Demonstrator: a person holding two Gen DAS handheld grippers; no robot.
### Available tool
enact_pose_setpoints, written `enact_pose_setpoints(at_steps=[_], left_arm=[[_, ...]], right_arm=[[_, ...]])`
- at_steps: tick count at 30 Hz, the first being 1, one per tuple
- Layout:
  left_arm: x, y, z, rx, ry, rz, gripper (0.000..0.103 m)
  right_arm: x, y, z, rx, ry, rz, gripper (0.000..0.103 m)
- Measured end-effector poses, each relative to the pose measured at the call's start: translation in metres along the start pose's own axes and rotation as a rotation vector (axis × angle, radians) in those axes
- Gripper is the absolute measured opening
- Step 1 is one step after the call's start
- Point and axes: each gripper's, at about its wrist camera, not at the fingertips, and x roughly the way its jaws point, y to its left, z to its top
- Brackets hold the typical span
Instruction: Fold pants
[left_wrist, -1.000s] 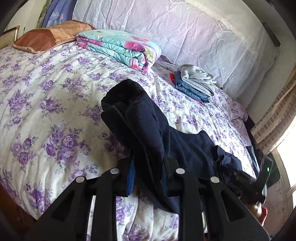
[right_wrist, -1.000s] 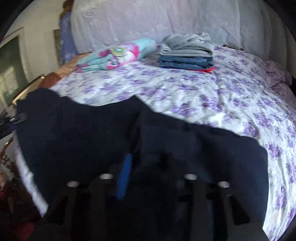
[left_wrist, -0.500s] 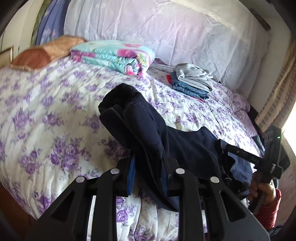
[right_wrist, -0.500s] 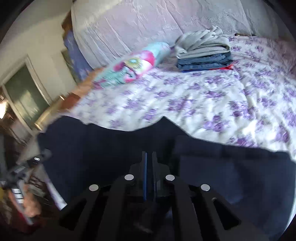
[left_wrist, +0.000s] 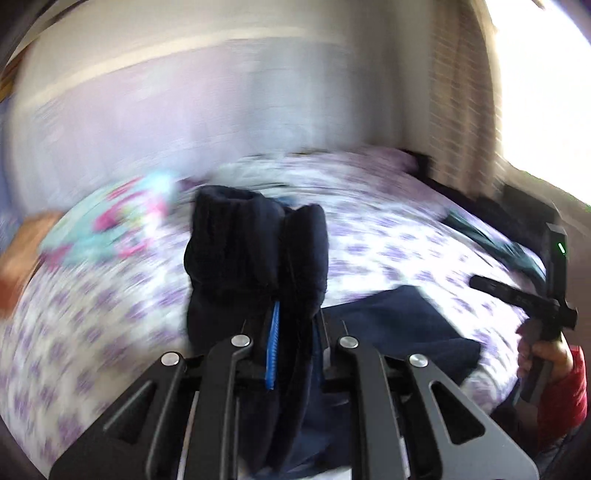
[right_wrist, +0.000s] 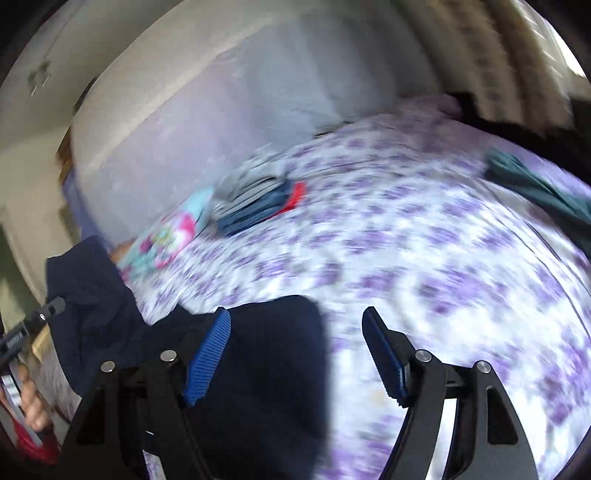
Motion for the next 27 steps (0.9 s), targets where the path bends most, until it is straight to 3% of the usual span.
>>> enact_pose_setpoints(at_steps=[3,5,7,9,11,13,14,15,17,19,21,22,25,27], left_arm=[[0.038,-0.081,-0.005,0.163,0.059,-0.141,0.012],[0.064,-0.129,-0.028,0.263,0.132,-0.203,0.013],[0.093,-0.157,-0.056,0.315,0.221,-0.187,0.013],[0.1,-0.162,-0.071,0.343,0.226,-0.161,0.017],[0.091,-0.16,-0.07,0.358,0.215,-0.168,0.023],[0.083,-0.149,-0.061,0.312,0.229,-0.235,0.038],[0.076,-0.145,-0.057,0.274,0.233,-0.284,0.062],[0.071,-0.139,-0.052,0.23,0.229,-0.32,0.076],[0.054,-0.12,-0.043,0.156,0.19,-0.37,0.077],[0.038,-0.102,-0.038,0.108,0.156,-0.372,0.081],[0.03,-0.084,-0.034,0.055,0.124,-0.319,0.092],[0.03,-0.07,-0.034,0.021,0.123,-0.259,0.092],[0.043,-0.035,-0.04,-0.071,0.172,-0.13,0.092],[0.06,-0.019,-0.051,-0.118,0.263,-0.13,0.092]], right_arm=[[-0.011,-0.025,0.006,0.078,-0.048,0.018,0.074],[-0.016,-0.037,0.008,0.087,-0.057,-0.005,0.074],[-0.017,-0.049,0.011,0.108,-0.057,-0.015,0.074],[-0.016,-0.057,0.011,0.136,-0.047,-0.003,0.074],[-0.014,-0.058,0.009,0.154,-0.04,0.028,0.075],[-0.012,-0.047,0.008,0.14,-0.028,0.053,0.075],[-0.01,-0.037,0.008,0.11,-0.021,0.058,0.075],[-0.01,-0.026,0.007,0.08,-0.014,0.056,0.074],[-0.005,-0.002,0.005,-0.002,-0.002,0.037,0.074],[0.0,0.018,0.003,-0.074,0.008,0.013,0.075],[0.013,0.037,0.001,-0.148,0.037,-0.019,0.077],[0.022,0.043,0.0,-0.177,0.062,-0.035,0.078],[0.046,0.041,-0.01,-0.235,0.128,-0.169,0.08],[0.056,0.025,-0.023,-0.244,0.182,-0.217,0.087]])
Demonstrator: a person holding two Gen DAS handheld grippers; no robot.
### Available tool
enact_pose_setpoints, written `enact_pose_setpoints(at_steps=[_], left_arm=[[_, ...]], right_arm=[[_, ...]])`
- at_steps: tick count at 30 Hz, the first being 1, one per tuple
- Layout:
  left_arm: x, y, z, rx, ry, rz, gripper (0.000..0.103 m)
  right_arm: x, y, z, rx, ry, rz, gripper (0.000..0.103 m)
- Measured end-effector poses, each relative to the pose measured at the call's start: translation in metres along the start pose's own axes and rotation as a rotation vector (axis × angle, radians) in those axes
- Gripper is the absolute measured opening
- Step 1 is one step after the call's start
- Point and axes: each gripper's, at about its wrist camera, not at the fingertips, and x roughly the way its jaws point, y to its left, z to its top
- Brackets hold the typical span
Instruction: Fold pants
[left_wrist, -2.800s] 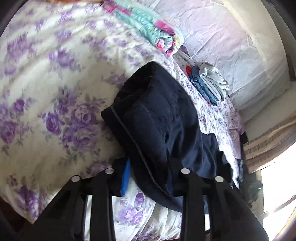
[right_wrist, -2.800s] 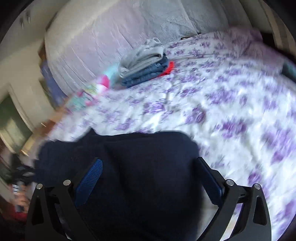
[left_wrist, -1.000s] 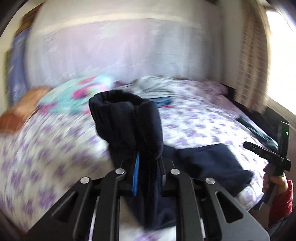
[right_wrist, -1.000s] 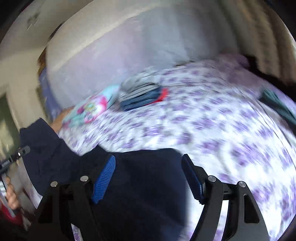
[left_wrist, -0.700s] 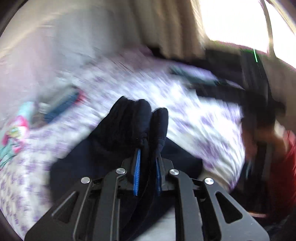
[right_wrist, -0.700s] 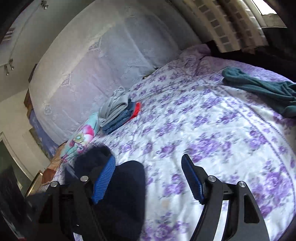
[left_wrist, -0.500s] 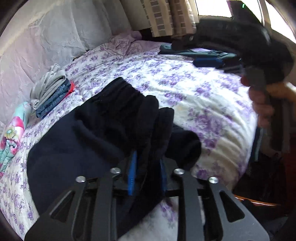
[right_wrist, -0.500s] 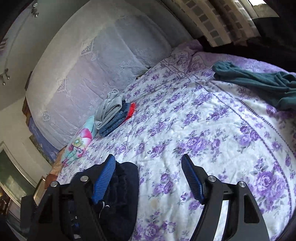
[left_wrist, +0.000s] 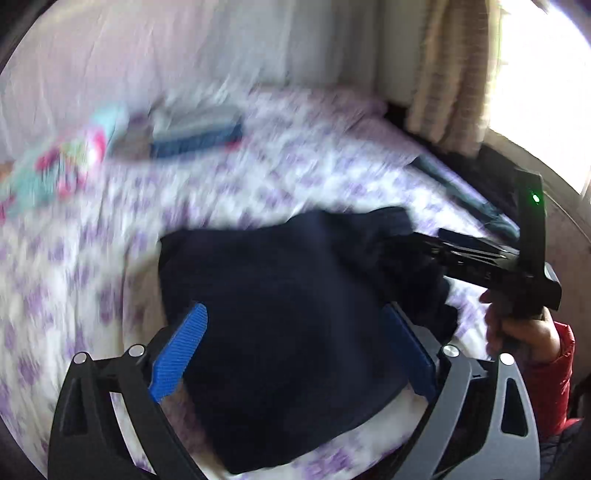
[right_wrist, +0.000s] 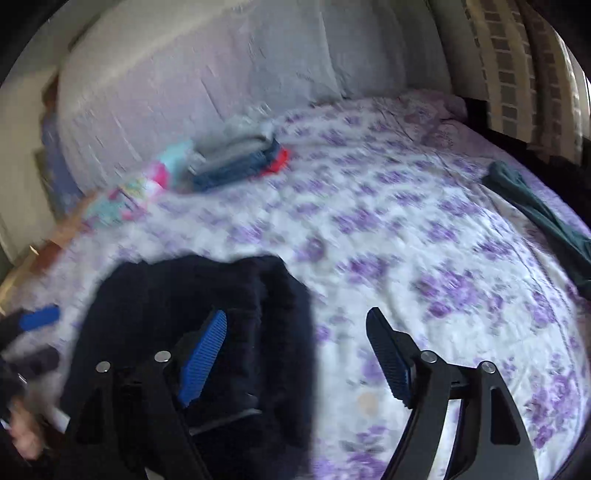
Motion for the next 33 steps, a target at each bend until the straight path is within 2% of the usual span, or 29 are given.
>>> enact_pose_setpoints(at_steps=[2,3,5,8,10,13,15,17,18,19,20,22,24,26,28,30,33], left_arm=[[0.027,0.008,-0.016,0.023,0.099,0.031,0.095],[0.035,0.011,-0.025,0.017,0.105,0.051,0.099],[0.034,0.018,-0.034,-0.029,0.082,0.021,0.099],[0.02,0.026,-0.035,-0.068,0.067,0.001,0.099],[0.005,0.037,-0.035,-0.113,0.027,-0.038,0.099],[-0.002,0.05,-0.035,-0.152,-0.005,0.001,0.098],[0.007,0.061,-0.037,-0.197,0.033,0.021,0.099],[0.022,0.07,-0.043,-0.236,0.09,-0.012,0.099],[0.029,0.073,-0.045,-0.247,0.115,-0.021,0.099],[0.034,0.075,-0.047,-0.256,0.123,-0.035,0.099],[0.034,0.077,-0.048,-0.261,0.117,-0.045,0.099],[0.034,0.075,-0.049,-0.249,0.117,-0.038,0.099],[0.035,0.072,-0.047,-0.246,0.118,-0.03,0.099],[0.029,0.072,-0.047,-0.254,0.111,-0.032,0.099],[0.018,0.074,-0.043,-0.256,0.072,-0.017,0.099],[0.013,0.073,-0.041,-0.231,0.058,0.013,0.099],[0.02,0.069,-0.043,-0.199,0.078,0.077,0.099]], right_arm=[[0.007,-0.022,-0.014,0.06,0.018,0.019,0.094],[0.008,-0.029,-0.017,0.086,0.026,0.04,0.096],[0.006,-0.029,-0.015,0.09,0.034,0.042,0.096],[-0.019,-0.007,-0.005,0.0,-0.069,-0.063,0.096],[-0.044,0.009,0.004,-0.029,-0.168,0.006,0.096],[-0.054,0.034,0.017,-0.083,-0.203,0.089,0.097],[-0.041,0.053,0.023,-0.152,-0.182,0.073,0.097],[-0.015,0.063,0.022,-0.191,-0.116,-0.001,0.097],[0.008,0.063,0.019,-0.2,-0.038,-0.047,0.097],[0.03,0.058,0.013,-0.195,0.036,-0.058,0.097],[0.043,0.047,0.007,-0.152,0.07,-0.005,0.097],[0.043,0.027,0.003,-0.024,0.097,0.092,0.098],[0.03,0.02,0.007,0.021,0.069,0.116,0.098],[0.01,0.024,0.009,0.008,0.013,0.107,0.098],[-0.012,0.028,0.011,-0.013,-0.024,0.138,0.099],[-0.024,0.032,0.006,-0.043,-0.018,0.161,0.099],[-0.012,0.036,-0.013,-0.096,0.053,0.127,0.099]])
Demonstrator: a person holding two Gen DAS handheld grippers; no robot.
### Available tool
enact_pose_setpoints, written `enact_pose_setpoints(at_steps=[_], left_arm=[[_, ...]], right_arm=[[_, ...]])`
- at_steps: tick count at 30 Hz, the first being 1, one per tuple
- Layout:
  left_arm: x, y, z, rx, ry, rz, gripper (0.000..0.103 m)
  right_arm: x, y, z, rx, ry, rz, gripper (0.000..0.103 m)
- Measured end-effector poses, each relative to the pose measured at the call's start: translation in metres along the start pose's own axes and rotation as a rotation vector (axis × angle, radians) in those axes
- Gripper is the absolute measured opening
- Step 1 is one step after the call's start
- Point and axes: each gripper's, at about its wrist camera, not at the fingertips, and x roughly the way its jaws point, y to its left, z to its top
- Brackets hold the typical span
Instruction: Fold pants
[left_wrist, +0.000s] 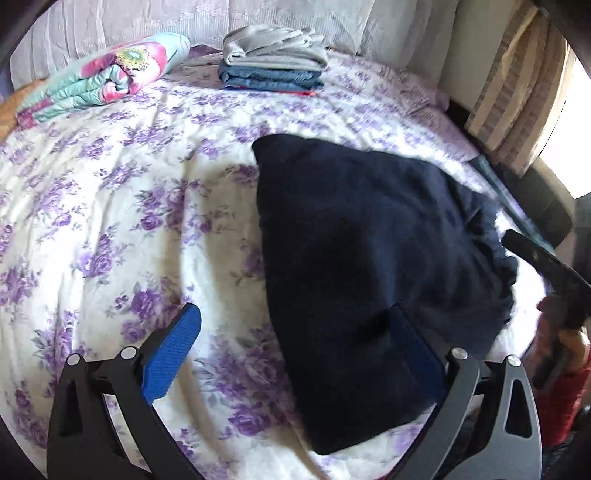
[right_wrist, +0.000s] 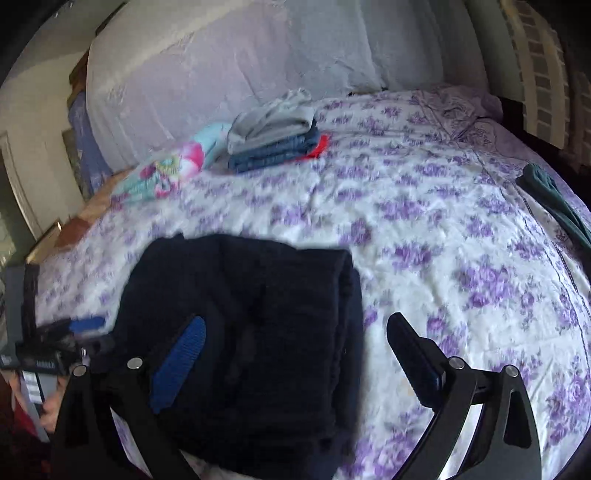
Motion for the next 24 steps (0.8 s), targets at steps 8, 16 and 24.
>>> enact_pose_setpoints(at_steps=[8,16,24], left_arm=[[-0.003,-0.002,-0.006,-0.005,-0.022,0.042,0.099],[-0.023,-0.014,-0.004,0.064,-0.108,0.151,0.099],[-0.017,-0.013,-0.001,0.061,-0.085,0.146,0.099]], right_arm=[[-0.001,-0.011,-0.013,0.058,-0.002,0.046,0.1],[-0.021,-0.056,-0.004,0.273,-0.06,0.205,0.1],[0.0,-0.067,-0.002,0.385,0.008,0.297,0.1]])
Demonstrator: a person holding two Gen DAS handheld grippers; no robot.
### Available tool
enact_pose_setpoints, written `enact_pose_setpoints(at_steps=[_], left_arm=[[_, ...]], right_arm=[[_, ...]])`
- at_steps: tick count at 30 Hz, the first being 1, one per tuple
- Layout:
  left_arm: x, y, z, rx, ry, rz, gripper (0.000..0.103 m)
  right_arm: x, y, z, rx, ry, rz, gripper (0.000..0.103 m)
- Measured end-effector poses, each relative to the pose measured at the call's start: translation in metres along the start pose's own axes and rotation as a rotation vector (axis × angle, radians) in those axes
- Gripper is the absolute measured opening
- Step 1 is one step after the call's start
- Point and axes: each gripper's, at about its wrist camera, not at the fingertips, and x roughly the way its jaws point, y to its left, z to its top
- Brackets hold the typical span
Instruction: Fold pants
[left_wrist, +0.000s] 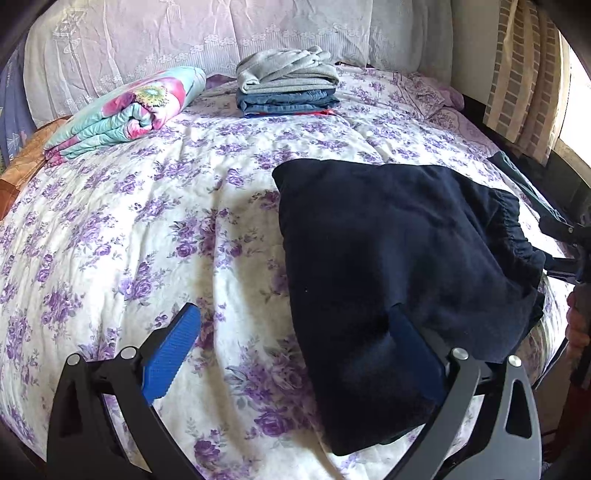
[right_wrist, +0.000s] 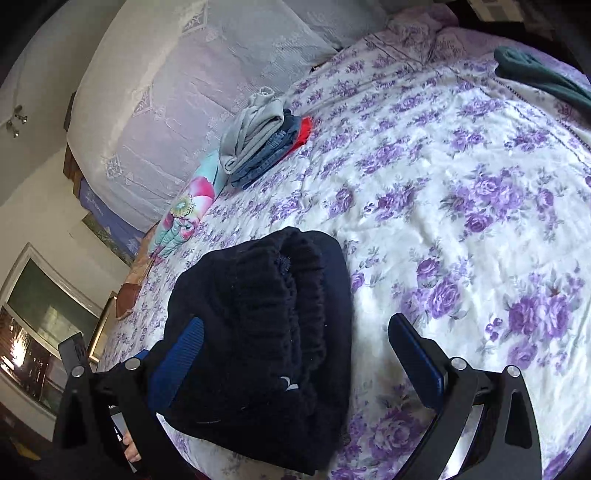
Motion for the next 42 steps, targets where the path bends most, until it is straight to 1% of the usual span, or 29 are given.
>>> enact_pose_setpoints(at_steps=[6,9,11,12,14,15,16,17,18,19,20,21,22,23,24,26,28,30,33,37,41,42], left_arm=[[0.011,-0.006,0.005,0.004,0.034,-0.04,0.099],[0.02,-0.008,0.007,0.001,0.061,-0.09,0.099],[0.034,-0.012,0.01,-0.004,0.116,-0.211,0.099],[0.045,-0.013,0.012,-0.024,0.152,-0.277,0.099],[0.056,-0.01,0.016,-0.069,0.189,-0.356,0.099],[0.06,-0.008,0.019,-0.083,0.2,-0.387,0.099],[0.06,-0.008,0.02,-0.087,0.198,-0.398,0.098],[0.059,-0.007,0.021,-0.091,0.192,-0.407,0.09],[0.057,-0.007,0.023,-0.092,0.185,-0.408,0.079],[0.053,-0.005,0.025,-0.089,0.174,-0.414,0.066],[0.049,-0.004,0.028,-0.081,0.166,-0.429,0.058],[0.047,-0.003,0.03,-0.074,0.161,-0.438,0.046],[0.043,0.0,0.034,-0.076,0.153,-0.449,0.037],[0.042,0.001,0.035,-0.078,0.147,-0.46,0.034],[0.039,0.003,0.039,-0.081,0.139,-0.47,0.028],[0.031,0.003,0.047,-0.066,0.116,-0.48,0.023],[0.023,0.0,0.059,-0.037,0.09,-0.473,0.021],[0.019,0.0,0.069,-0.022,0.064,-0.458,0.021],[0.022,0.01,0.093,-0.012,0.031,-0.44,0.021],[0.04,0.025,0.138,-0.004,0.01,-0.388,0.021],[0.059,0.044,0.182,-0.016,-0.017,-0.33,0.021],[0.064,0.048,0.191,-0.019,-0.023,-0.317,0.021]], right_arm=[[0.016,0.005,-0.001,-0.063,0.075,-0.045,0.1],[0.025,0.01,-0.006,-0.127,0.104,-0.076,0.1],[0.038,0.016,-0.007,-0.178,0.13,-0.111,0.1],[0.042,0.018,-0.005,-0.194,0.133,-0.115,0.1],[0.054,0.024,-0.002,-0.231,0.14,-0.101,0.1],[0.057,0.025,-0.002,-0.246,0.146,-0.083,0.096],[0.059,0.027,0.0,-0.254,0.152,-0.049,0.086],[0.06,0.026,0.001,-0.236,0.152,-0.038,0.077],[0.059,0.024,0.002,-0.227,0.145,-0.026,0.07],[0.057,0.025,0.002,-0.228,0.142,-0.014,0.066],[0.053,0.024,0.001,-0.23,0.133,-0.007,0.061],[0.05,0.023,0.001,-0.214,0.125,0.002,0.057],[0.047,0.023,0.002,-0.2,0.119,0.01,0.055],[0.043,0.025,0.004,-0.194,0.108,0.018,0.051],[0.039,0.028,0.007,-0.19,0.1,0.027,0.047],[0.033,0.034,0.015,-0.183,0.081,0.047,0.042],[0.029,0.046,0.028,-0.203,0.07,0.059,0.039],[0.031,0.055,0.041,-0.22,0.055,0.056,0.039],[0.043,0.069,0.066,-0.234,0.048,0.065,0.038],[0.074,0.088,0.111,-0.263,0.036,0.067,0.038],[0.123,0.1,0.166,-0.264,0.034,0.077,0.038],[0.132,0.102,0.175,-0.262,0.034,0.075,0.038]])
